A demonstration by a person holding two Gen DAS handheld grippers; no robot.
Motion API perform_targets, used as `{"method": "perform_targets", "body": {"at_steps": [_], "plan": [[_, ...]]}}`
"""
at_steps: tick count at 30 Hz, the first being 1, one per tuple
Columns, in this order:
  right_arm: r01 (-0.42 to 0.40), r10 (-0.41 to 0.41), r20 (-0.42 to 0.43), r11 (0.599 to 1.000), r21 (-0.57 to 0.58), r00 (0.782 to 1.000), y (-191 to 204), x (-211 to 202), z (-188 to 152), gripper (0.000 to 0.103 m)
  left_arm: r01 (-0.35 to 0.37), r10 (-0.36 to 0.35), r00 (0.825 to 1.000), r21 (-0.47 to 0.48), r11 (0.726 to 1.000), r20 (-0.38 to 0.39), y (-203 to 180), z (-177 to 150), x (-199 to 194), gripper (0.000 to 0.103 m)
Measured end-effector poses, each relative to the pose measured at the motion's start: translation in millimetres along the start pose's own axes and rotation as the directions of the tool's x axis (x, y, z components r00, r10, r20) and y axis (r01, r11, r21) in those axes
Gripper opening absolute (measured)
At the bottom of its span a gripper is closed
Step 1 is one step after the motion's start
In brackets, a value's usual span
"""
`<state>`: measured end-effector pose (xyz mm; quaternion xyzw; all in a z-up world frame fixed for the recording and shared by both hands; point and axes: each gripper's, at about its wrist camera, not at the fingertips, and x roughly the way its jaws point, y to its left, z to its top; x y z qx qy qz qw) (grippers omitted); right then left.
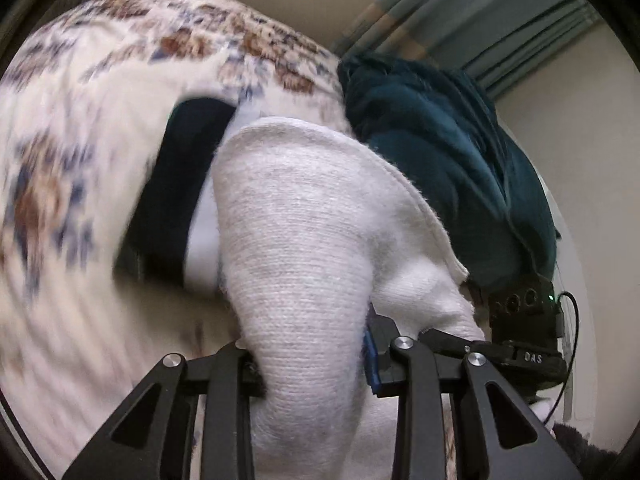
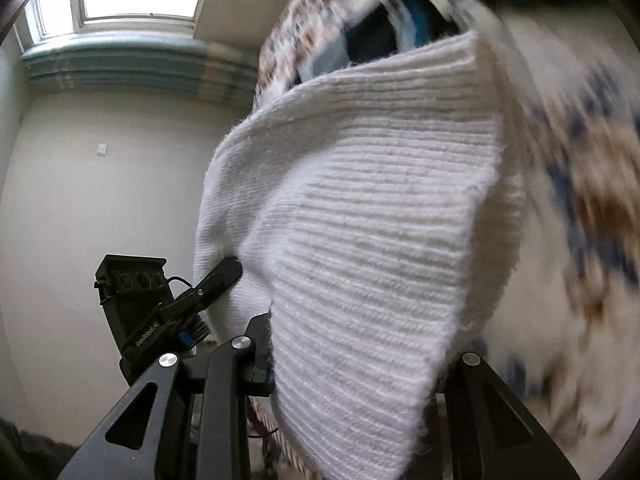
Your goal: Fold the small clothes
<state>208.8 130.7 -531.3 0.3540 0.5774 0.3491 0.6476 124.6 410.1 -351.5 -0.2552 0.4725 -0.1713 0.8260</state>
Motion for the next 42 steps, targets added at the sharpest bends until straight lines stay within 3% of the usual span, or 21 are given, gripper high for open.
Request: {"method": "perform_targets", "body": {"at_steps": [2,5,8,10,12,13,16,21,24,25,27,30,33,35,36,37,39,41,42], "plan": [[-0.004,0.005,0.037,1.0,-0.009,0.999,13.7,11.3,44.5,0.032,-0.009,0.009,1.0,0.013,1.0,0.005,9.0,49.0,20.0,0.028],[0.011,-0.011,0.076,1.0,-0.003,0.997,22.2,35.5,105.9,0.032,-0.053,0.054,0.998,0.045,0.998,-0.017,28.0,96.7,53.0,0.028],[0.054,-0.055,0.077,0.998,0.01,0.996,15.8,66.6,157.4,0.032,-0.102,0.104,0.992,0.039,0.994,-0.072,51.9,122.3,90.9,0.031],[0.119,-0.12,0.049,0.993,0.014,0.992,3.3,90.3,185.7,0.032,-0.136,0.138,0.984,0.028,0.99,-0.116,73.5,123.3,111.0,0.04],[0.163,-0.163,0.005,0.986,0.028,0.987,-10.6,100.5,200.3,0.038,-0.122,0.121,0.985,0.002,0.993,-0.126,88.8,122.7,113.6,0.05],[0.186,-0.185,-0.011,0.982,0.039,0.983,-17.0,105.0,206.0,0.051,-0.127,0.126,0.985,-0.002,0.992,-0.12,91.3,123.0,109.1,0.058],[0.225,-0.226,0.01,0.972,0.074,0.974,-20.6,94.0,208.8,0.064,-0.184,0.186,0.979,0.033,0.982,-0.082,85.8,116.1,85.3,0.069],[0.278,-0.281,0.035,0.957,0.079,0.959,-12.0,72.8,174.9,0.068,-0.276,0.276,0.961,0.078,0.958,0.004,76.2,69.7,42.1,0.077],[0.276,-0.282,0.03,0.952,0.134,0.959,-24.4,57.4,147.0,0.067,-0.295,0.297,0.955,0.087,0.951,-0.006,77.8,43.8,43.3,0.077],[0.263,-0.27,0.033,0.954,0.144,0.962,-26.8,47.2,130.8,0.054,-0.307,0.309,0.951,0.088,0.948,-0.014,78.8,36.3,46.4,0.077],[0.245,-0.257,0.061,0.957,0.156,0.964,-30.9,42.6,114.1,0.01,-0.308,0.311,0.95,0.077,0.948,-0.025,81.9,28.1,50.2,0.077],[0.246,-0.267,0.1,0.952,0.184,0.958,-33.3,29.3,102.8,0.01,-0.325,0.326,0.945,0.059,0.944,-0.011,81.0,22.9,44.9,0.077],[0.388,-0.406,0.08,0.906,0.171,0.911,-37.2,33.7,105.5,0.013,-0.408,0.405,0.913,0.111,0.906,0.046,60.7,21.0,32.9,0.077],[0.493,-0.504,0.051,0.858,0.141,0.862,-30.8,36.3,102.7,0.019,-0.446,0.439,0.895,0.146,0.883,0.075,44.3,19.6,23.9,0.082],[0.53,-0.539,0.058,0.84,0.121,0.841,-23.8,36.5,101.6,0.034,-0.466,0.458,0.885,0.163,0.87,0.083,36.4,18.7,19.8,0.094],[0.567,-0.574,0.077,0.818,0.098,0.815,-13.6,32.7,96.8,0.064,-0.487,0.479,0.874,0.18,0.855,0.089,28.3,16.8,15.2,0.097],[0.64,-0.643,0.13,0.765,0.071,0.754,9.7,25.3,86.2,0.093,-0.501,0.49,0.866,0.193,0.844,0.104,14.5,12.9,4.2,0.097],[0.718,-0.711,0.197,0.695,0.051,0.675,37.3,14.7,71.3,0.094,-0.516,0.501,0.857,0.202,0.833,0.122,0.7,8.7,-9.4,0.098],[0.751,-0.74,0.224,0.658,0.046,0.634,48.8,12.3,65.7,0.101,-0.522,0.507,0.853,0.202,0.828,0.127,-5.3,6.8,-16.4,0.098]]}}
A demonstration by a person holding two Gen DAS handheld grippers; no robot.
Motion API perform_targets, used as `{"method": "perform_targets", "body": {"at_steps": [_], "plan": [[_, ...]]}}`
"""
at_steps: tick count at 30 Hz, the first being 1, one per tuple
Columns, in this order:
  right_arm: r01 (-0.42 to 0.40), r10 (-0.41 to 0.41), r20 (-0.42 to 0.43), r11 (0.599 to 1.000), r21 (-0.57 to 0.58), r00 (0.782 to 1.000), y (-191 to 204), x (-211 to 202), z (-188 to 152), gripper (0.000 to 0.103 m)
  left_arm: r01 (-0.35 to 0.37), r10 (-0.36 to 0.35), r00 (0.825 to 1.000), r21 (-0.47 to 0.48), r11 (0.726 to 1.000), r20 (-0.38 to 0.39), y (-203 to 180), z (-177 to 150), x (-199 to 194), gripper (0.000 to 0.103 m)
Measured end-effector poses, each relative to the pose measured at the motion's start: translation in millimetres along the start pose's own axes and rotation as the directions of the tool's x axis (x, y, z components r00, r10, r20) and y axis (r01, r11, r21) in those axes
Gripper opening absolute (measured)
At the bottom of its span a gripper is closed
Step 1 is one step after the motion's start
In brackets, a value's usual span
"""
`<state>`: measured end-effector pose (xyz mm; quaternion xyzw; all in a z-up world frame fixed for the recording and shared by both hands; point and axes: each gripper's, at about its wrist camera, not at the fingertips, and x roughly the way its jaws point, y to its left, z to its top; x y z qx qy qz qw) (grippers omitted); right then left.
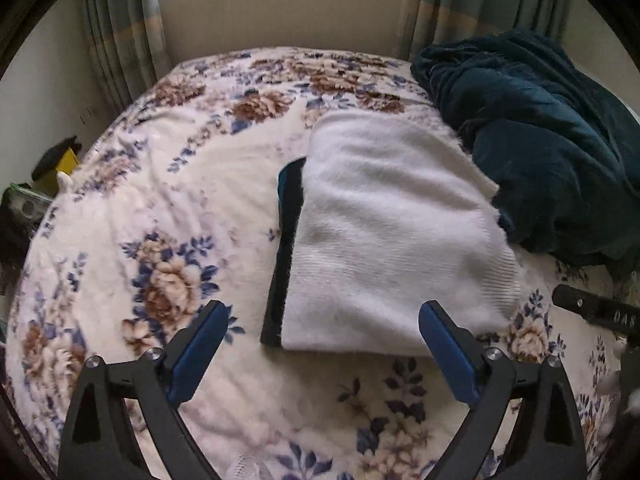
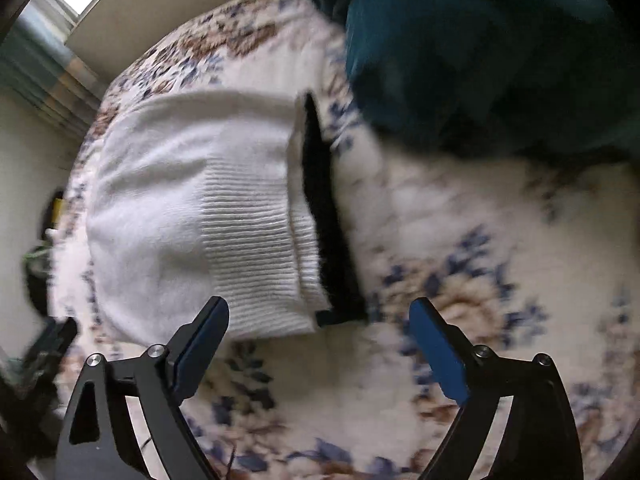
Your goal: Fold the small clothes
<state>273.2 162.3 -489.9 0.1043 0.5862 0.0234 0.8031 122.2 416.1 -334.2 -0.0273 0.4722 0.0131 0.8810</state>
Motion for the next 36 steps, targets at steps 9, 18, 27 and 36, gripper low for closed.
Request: {"method": "perform_targets", "body": {"at_steps": [9,18,27,36], "plan": [[0.218,-0.203,0.221,0.975,-0.045,0.954,23.8,-135.7,-57.5,0.103,-0.037,0.036,0.999,0.013,0.999,0.04,-10.3,-7.9,-95.9,0.098],[0.225,-0.177,0.338,0.969,-0.106,0.924,34.0,-280.8,-118.5,0.103,-0.03,0.028,0.992,0.017,0.999,0.126,-25.7,-25.3,-229.7,0.098],[0.189,-0.118,0.426,0.973,-0.129,0.897,26.4,-437.9,-193.8,0.103,-0.02,0.017,0.984,0.011,1.0,0.177,-38.8,-60.4,-360.0,0.098],[0.152,-0.064,0.486,0.978,-0.143,0.871,18.7,-567.3,-273.8,0.103,-0.027,0.022,0.974,0.017,0.999,0.225,-40.9,-97.0,-455.2,0.098]]}}
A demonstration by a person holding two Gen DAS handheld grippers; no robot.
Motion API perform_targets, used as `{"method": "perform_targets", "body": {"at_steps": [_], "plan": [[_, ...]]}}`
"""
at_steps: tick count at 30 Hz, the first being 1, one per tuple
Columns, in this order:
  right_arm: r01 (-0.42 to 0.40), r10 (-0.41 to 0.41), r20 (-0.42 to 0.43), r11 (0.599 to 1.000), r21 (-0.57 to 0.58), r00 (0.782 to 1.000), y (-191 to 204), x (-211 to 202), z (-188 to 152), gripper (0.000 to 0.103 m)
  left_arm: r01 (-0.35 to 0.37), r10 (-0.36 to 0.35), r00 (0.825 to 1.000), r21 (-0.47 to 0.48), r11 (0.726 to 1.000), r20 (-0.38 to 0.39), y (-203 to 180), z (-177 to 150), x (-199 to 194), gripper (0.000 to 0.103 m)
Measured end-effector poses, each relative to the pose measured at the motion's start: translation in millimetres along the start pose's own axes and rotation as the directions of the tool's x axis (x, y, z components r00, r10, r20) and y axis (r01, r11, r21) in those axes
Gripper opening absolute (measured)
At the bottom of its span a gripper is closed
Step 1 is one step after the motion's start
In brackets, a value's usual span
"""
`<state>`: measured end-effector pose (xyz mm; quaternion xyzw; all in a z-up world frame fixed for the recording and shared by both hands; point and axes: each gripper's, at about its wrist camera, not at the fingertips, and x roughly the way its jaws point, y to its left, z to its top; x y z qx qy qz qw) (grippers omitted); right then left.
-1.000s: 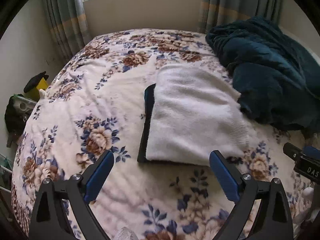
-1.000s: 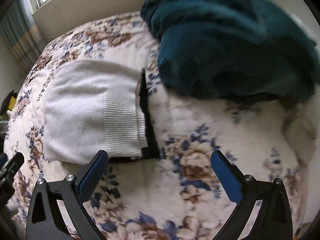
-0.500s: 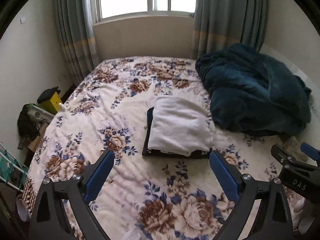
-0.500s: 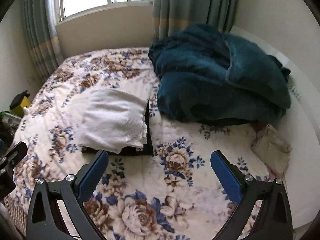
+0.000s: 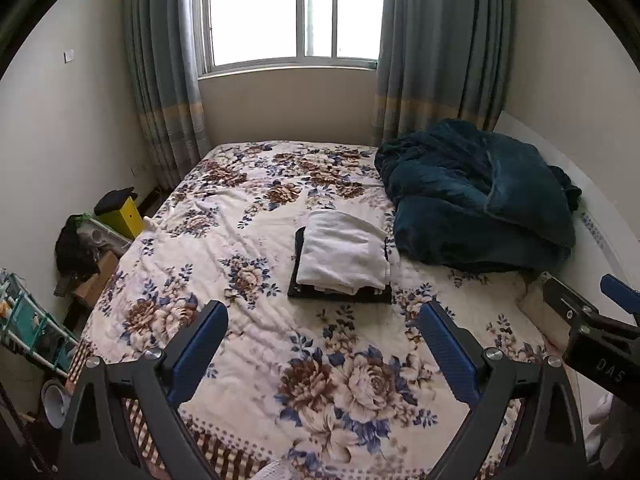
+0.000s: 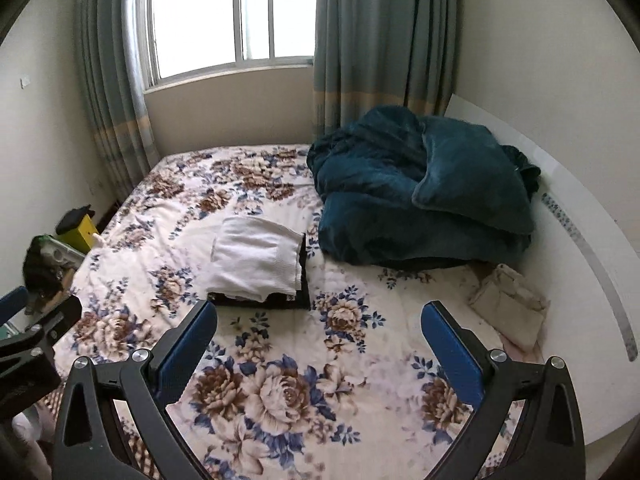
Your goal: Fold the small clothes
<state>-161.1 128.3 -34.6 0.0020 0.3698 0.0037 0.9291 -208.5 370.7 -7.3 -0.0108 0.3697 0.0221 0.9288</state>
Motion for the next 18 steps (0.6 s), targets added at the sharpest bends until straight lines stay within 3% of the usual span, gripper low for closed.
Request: {"method": "perform_targets", "body": {"at_steps": [8,15,18], "plan": [[-0.046,0.047,0.024,0.999,-0.023,0.999,-6.4,-80.9,-10.9,0.103,-0.021,0.021,0.999,-0.021,1.0,0.025,3.2,-15.0,-46.9,0.098],[-0.066,0.067,0.039,0.997,-0.047,0.997,-9.3,-107.8,-13.9,0.103,-0.033,0.035,0.998,-0.042,0.999,0.054,8.3,-20.2,-66.5,0.098],[-0.064,0.067,0.048,0.996,-0.06,0.997,-8.7,-115.5,-14.5,0.103,-0.043,0.045,0.997,-0.044,0.998,0.055,8.0,-21.6,-70.2,0.103]]}}
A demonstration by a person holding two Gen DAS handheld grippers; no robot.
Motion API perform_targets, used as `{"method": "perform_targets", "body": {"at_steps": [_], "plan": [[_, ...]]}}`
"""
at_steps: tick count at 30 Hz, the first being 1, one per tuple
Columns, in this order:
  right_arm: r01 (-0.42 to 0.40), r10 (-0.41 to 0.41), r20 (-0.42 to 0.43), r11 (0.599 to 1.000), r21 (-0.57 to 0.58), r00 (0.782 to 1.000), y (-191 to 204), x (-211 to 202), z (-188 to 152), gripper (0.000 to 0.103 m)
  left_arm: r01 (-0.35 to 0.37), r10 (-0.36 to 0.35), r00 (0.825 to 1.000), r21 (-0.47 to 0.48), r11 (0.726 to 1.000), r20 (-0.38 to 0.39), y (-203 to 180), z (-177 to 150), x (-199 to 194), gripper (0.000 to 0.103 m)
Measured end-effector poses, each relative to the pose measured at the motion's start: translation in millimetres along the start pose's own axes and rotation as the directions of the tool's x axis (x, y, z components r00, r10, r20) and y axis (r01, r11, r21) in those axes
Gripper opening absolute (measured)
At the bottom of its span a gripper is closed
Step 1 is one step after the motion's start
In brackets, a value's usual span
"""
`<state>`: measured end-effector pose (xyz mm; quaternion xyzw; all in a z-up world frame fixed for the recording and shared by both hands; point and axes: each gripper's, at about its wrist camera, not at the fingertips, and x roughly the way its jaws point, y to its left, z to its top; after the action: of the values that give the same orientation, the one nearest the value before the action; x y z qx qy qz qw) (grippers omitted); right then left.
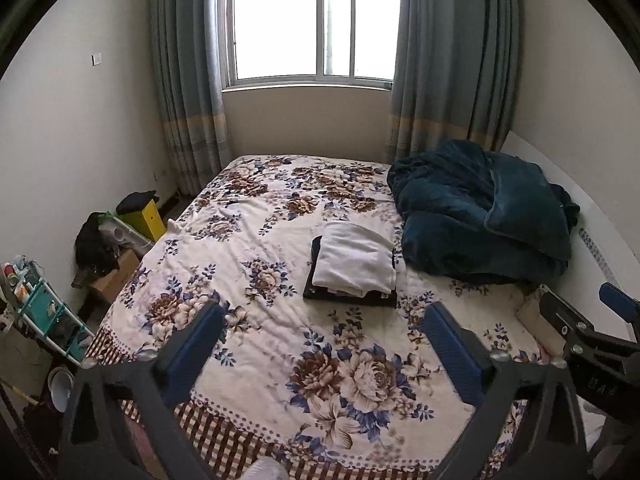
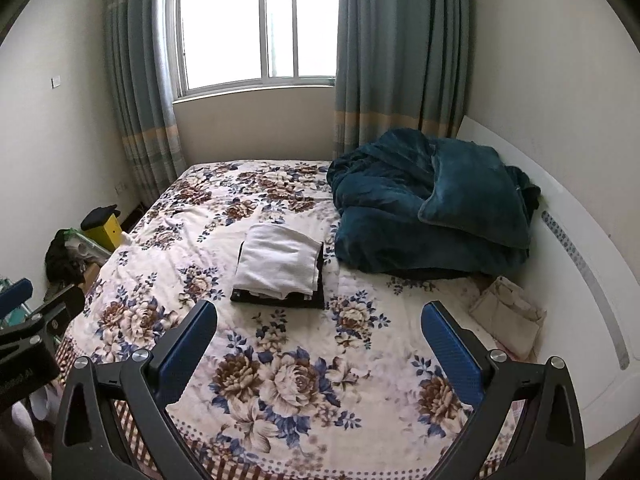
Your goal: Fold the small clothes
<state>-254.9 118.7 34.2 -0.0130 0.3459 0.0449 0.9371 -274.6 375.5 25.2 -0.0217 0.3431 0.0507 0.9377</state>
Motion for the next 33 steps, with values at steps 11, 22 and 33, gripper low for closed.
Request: {"method": "perform_targets", "body": {"at_steps": [11,22,33], "plan": [[-0.025,0.025,-0.004,1.0,-0.009,1.0,-2.1,-0.6,1.8,0.103,-0.013,0.013,1.0,-0.002,1.0,0.02,-0.5,-4.3,-6.2,0.103],[-0.037,0.037,-0.014,0.999,-0.017,0.999,-3.1,2.2,4.2,0.103,-0.017,0.017,1.0,-0.015,1.0,0.015,-0.1,-5.7,-7.5,0.103],[-0.044,0.044,-0.015,0.999,-0.009,0.999,-6.2,5.0,3.7,0.103,-0.023,0.023,1.0,-0.01,1.0,0.016,3.4,-0.6,-4.3,0.103]]}}
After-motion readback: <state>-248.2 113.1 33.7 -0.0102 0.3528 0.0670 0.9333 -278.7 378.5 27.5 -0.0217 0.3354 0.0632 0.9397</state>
